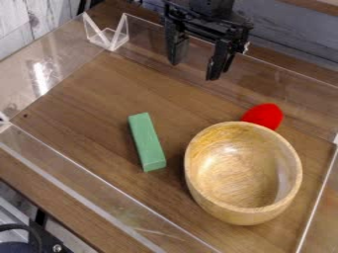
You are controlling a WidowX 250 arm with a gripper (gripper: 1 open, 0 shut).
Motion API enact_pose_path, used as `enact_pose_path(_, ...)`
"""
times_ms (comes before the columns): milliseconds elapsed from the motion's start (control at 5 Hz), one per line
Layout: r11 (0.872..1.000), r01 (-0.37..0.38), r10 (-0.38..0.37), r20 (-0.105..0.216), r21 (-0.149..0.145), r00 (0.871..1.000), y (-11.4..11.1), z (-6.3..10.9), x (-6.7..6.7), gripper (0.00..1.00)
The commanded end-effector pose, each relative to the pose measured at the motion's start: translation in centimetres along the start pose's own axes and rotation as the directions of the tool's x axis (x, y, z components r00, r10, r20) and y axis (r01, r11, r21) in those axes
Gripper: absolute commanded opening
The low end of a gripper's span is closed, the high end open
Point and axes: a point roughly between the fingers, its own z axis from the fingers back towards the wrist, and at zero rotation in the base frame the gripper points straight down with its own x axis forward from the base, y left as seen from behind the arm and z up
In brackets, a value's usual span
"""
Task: Move the red object to the left side of the table
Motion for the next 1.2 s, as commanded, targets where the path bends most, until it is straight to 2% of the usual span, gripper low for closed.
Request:
enact_pose_path(0, 1.000, -0.006, 0.005, -0.031, -0.011, 1.000, -0.4, -1.6, -0.2, 1.00)
enact_pose_path(200, 0.996, 0.086, -0.086, -0.018, -0.021, 0.996, -2.0, -1.9, 1.9, 1.00)
enact_pose_path(400, 0.986, 0.166, -0.166, 0.005, -0.021, 0.986, -3.9, -1.9, 4.2, 1.00)
enact_pose_path(800, 0.968, 0.245, -0.244, 0.026, -0.047, 0.969, -10.4, -4.4, 7.6, 1.00)
enact_pose_path(1000, 0.957, 0.285, -0.284, 0.026, -0.054, 0.958, -10.2, -6.7, 8.5, 0.00)
